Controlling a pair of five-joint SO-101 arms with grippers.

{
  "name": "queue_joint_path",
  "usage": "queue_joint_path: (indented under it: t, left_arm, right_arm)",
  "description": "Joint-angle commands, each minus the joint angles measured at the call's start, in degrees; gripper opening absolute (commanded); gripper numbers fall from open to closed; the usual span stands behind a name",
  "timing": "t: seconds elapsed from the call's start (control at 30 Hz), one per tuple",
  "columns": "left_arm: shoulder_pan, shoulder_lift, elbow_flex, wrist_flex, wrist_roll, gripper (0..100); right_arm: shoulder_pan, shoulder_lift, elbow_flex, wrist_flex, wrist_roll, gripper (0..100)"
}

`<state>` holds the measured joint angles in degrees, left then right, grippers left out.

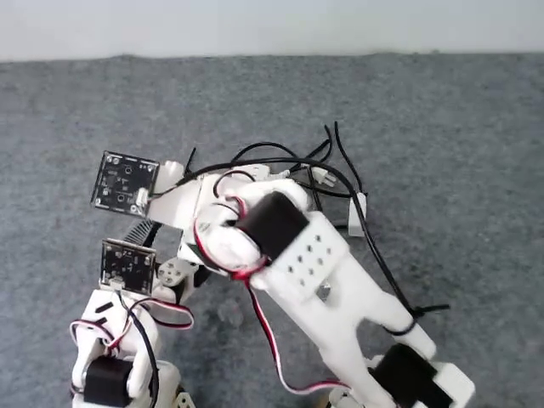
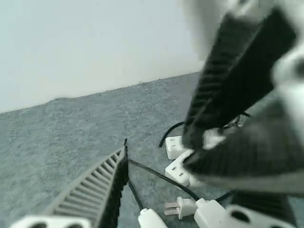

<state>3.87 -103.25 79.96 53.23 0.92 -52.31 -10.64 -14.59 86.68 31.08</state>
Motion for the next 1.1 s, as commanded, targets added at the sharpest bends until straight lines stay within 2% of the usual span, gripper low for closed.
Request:
queue_joint_path:
  t: [0.0, 0.23, 0.67, 1.07]
  left_arm:
    - [-6.24, -0.97, 1.89, -6.15, 0.7, 35]
    - [-7.82, -0.97, 2.59, -7.3, 0.7, 35]
    - [-7.82, -0.79, 2.95, -7.21, 0.7, 35]
    - [-7.82, -0.79, 3.03, -6.51, 0.7, 35]
  right_arm:
    - [-1.89, -6.81, -0.7, 1.54, -0.7, 0.8]
    - [-1.8, -8.22, -0.44, 4.09, -1.76, 0.8]
    - [-1.45, -8.57, 3.78, 2.68, -1.76, 0.8]
    - [8.04, -8.31, 4.57, 2.86, -0.97, 0.8]
